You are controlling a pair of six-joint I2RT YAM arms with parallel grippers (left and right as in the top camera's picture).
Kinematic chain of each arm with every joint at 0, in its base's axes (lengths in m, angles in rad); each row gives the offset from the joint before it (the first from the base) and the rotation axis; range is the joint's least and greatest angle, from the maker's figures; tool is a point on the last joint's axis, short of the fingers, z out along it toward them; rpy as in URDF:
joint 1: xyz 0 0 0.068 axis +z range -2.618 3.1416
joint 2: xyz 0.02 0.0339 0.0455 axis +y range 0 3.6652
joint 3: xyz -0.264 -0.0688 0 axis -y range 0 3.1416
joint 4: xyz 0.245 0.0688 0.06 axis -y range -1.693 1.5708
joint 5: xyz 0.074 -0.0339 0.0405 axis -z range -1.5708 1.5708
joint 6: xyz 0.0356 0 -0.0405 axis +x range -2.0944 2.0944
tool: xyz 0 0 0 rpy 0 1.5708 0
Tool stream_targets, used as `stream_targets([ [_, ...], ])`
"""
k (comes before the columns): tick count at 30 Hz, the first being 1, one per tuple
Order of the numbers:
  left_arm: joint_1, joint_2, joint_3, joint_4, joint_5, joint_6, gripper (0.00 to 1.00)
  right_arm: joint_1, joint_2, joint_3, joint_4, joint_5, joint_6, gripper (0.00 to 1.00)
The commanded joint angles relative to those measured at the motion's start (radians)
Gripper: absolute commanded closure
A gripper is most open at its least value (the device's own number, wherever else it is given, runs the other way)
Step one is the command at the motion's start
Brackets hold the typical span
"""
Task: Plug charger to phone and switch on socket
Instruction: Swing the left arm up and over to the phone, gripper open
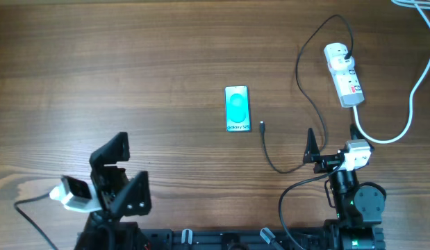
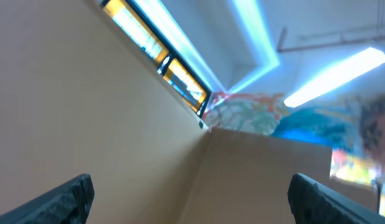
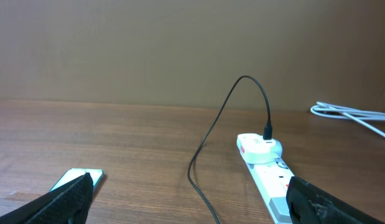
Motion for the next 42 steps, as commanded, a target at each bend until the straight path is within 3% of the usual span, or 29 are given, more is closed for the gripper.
stream_targets([
  [1,-0.004,0.027,0.228,-0.171,-0.042,-0.080,0.00,0.003,0.000,-0.001,0.002,0.006,-0.011,0.00],
  [5,-0.003,0.188,0.582,-0.547,0.028,0.134,0.00,0.003,0.000,-0.001,0.002,0.006,-0.011,0.00],
  [9,-0.004,0.490,1.022,-1.107,0.032,0.282,0.00,0.003,0.000,-0.001,0.002,0.007,-0.011,0.00],
  [12,-0.004,0.767,1.381,-1.551,0.032,0.512,0.00,0.003,0.000,-0.001,0.002,0.006,-0.011,0.00],
  [14,-0.004,0.915,1.557,-1.732,0.032,0.595,0.00,0.003,0.000,-0.001,0.002,0.006,-0.011,0.00],
  [17,-0.004,1.061,1.707,-1.895,0.033,0.594,0.00,0.003,0.000,-0.001,0.002,0.006,-0.011,0.00],
  [23,-0.026,1.229,1.746,-1.907,0.164,0.523,0.00,0.003,0.000,-0.001,0.002,0.006,-0.011,0.00],
  [30,-0.317,1.432,1.747,-1.999,-0.235,0.439,0.00,0.003,0.000,-0.001,0.002,0.007,-0.011,0.00],
  [35,-0.436,1.608,1.747,-2.010,-0.295,0.381,0.00,0.003,0.000,-0.001,0.002,0.007,-0.011,0.00],
  [42,-0.541,1.864,1.747,-1.985,-0.489,0.301,0.00,0.003,0.000,-0.001,0.002,0.007,-0.011,0.00],
])
